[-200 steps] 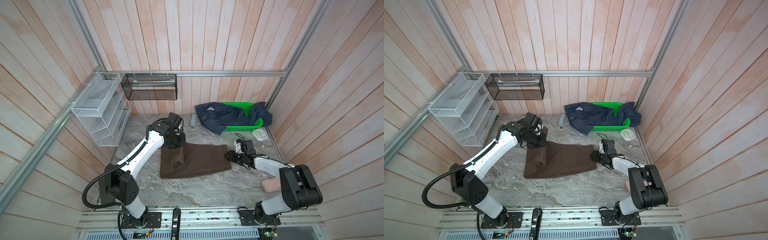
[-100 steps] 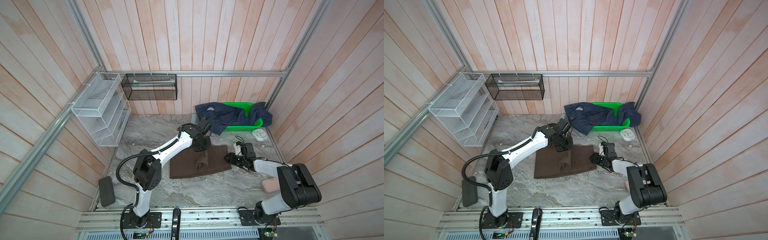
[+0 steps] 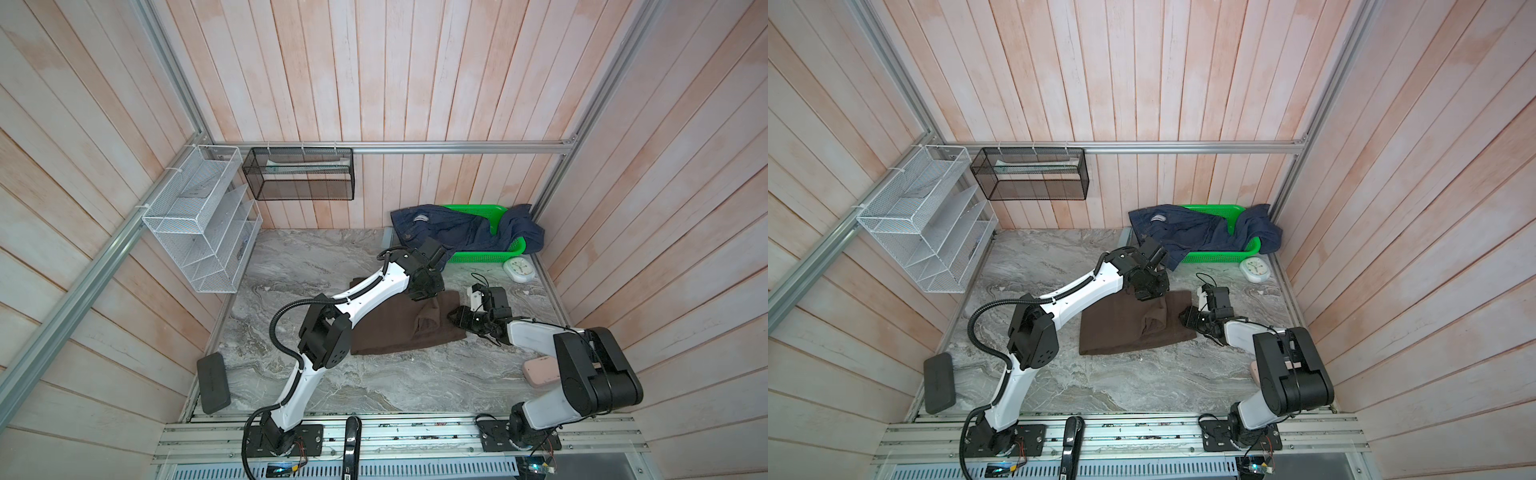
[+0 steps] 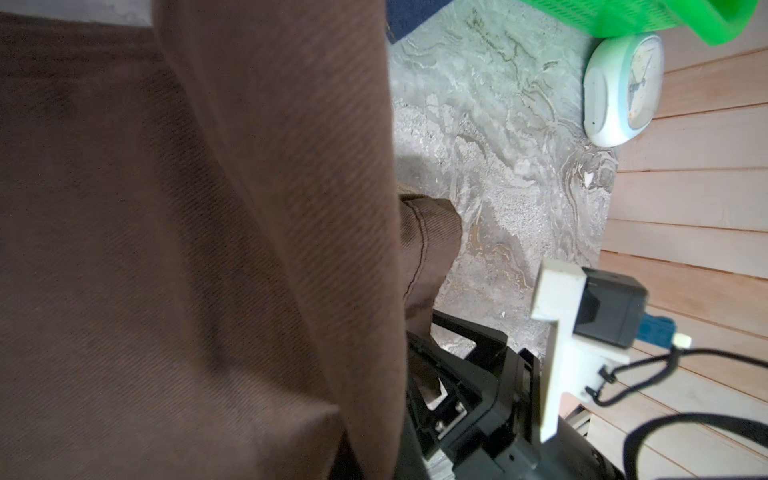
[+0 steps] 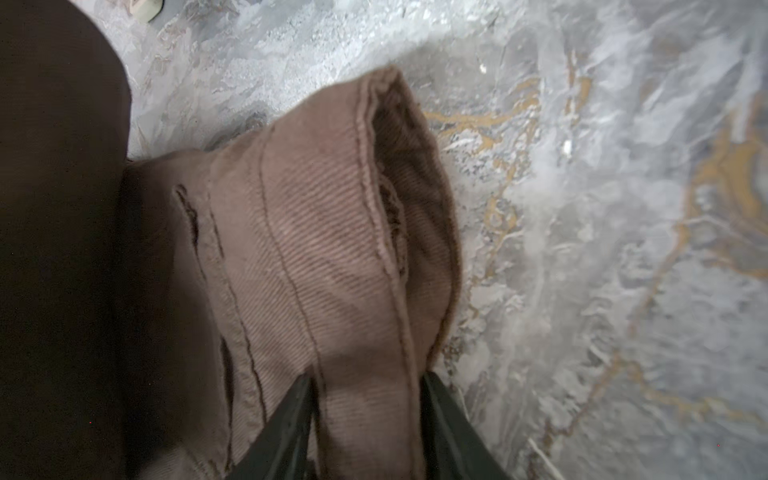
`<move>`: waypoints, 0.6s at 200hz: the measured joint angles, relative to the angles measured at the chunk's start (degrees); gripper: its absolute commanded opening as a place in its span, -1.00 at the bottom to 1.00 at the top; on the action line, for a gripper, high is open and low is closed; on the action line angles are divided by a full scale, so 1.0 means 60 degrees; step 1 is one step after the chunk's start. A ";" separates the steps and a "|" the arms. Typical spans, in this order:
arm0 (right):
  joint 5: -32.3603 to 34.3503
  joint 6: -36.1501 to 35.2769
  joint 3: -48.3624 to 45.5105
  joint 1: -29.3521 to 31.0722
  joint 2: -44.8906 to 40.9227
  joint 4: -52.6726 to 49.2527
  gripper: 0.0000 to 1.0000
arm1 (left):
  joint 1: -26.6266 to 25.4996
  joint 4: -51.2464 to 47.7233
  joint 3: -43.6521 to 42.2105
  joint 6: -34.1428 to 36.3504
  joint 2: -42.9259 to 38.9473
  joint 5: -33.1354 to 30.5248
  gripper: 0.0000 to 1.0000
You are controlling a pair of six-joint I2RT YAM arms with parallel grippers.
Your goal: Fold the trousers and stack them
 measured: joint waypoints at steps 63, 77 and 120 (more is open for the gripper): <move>-0.0095 0.0007 -0.0113 -0.0018 0.0000 0.0171 -0.16 | -0.0299 -0.0135 0.0703 -0.0087 0.0699 0.0120 -1.00; -0.0113 0.0007 -0.0124 -0.0018 0.0000 0.0197 -0.16 | -0.0339 -0.0117 0.0780 -0.0138 0.0699 0.0186 -1.00; -0.0120 0.0029 -0.0149 -0.0025 0.0000 0.0237 -0.17 | -0.0488 -0.0262 0.1960 -0.0211 0.1188 0.0324 -1.00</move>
